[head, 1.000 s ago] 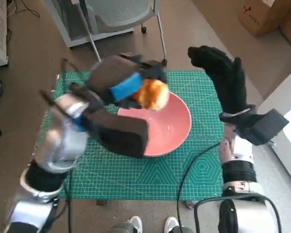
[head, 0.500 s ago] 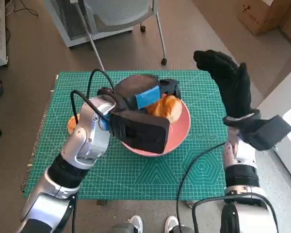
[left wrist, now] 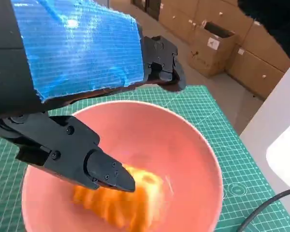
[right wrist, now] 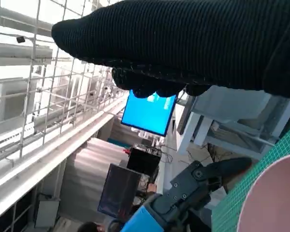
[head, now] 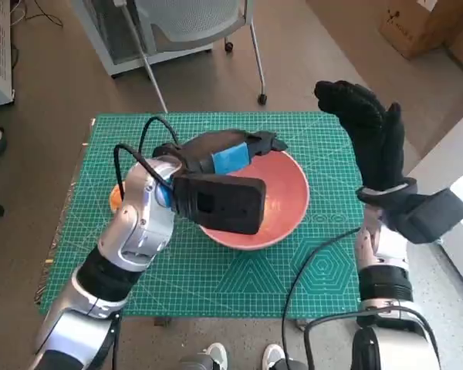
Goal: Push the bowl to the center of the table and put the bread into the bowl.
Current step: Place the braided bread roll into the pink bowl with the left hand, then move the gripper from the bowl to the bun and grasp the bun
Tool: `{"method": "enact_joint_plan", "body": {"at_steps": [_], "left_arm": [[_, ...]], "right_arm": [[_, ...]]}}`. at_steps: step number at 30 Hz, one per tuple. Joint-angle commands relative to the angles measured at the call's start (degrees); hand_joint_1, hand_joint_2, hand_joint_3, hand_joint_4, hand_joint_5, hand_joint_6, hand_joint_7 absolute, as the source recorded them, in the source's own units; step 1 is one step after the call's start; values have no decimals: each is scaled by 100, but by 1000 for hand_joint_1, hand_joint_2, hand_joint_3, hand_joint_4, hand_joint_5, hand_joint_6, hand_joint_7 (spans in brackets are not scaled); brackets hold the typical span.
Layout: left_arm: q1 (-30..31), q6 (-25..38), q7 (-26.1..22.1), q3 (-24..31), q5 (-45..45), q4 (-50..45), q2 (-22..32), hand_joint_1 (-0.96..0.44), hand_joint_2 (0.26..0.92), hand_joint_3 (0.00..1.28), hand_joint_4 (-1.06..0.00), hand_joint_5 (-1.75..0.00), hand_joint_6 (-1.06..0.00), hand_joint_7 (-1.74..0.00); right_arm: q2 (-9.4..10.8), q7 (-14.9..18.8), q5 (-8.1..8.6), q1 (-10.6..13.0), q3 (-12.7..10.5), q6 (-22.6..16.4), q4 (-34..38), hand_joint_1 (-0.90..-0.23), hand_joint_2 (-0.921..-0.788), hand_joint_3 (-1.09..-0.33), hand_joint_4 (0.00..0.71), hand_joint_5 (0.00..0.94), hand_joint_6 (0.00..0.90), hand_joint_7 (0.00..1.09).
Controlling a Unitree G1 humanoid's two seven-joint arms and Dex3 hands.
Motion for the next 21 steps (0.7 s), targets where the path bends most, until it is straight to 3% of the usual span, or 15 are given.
{"method": "enact_joint_plan", "body": {"at_steps": [1, 4, 13, 16, 21], "left_arm": [[202, -33, 82, 211, -124, -317, 156, -331, 836, 10, -91, -5, -85, -345], [281, -133, 109, 376, -190, -501, 289, -341, 837, 9, -92, -5, -89, -340], [679, -406, 186, 1245, -549, -1355, 962, -375, 810, 0, -104, 0, -228, -113], [857, -483, 197, 1615, -638, -1611, 1278, -294, 771, 3, -95, -1, -249, -86], [1081, -380, -9, 1992, -666, -1988, 1806, 36, 742, 5, -34, -2, -256, -54]], "right_arm": [[63, -53, -44, 78, 63, 102, 111, -573, -921, -557, 227, 2, 347, 0], [69, -38, -41, 56, 77, 107, 160, -576, -921, -557, 226, 1, 347, 0], [88, 25, -6, 34, 121, 144, 186, -589, -921, -555, 223, 0, 347, 0], [68, 35, -14, 7, 130, 153, 215, -585, -921, -555, 220, 0, 346, 0], [42, 52, -21, -21, 144, 177, 243, -572, -921, -554, 219, 0, 346, 0]]}}
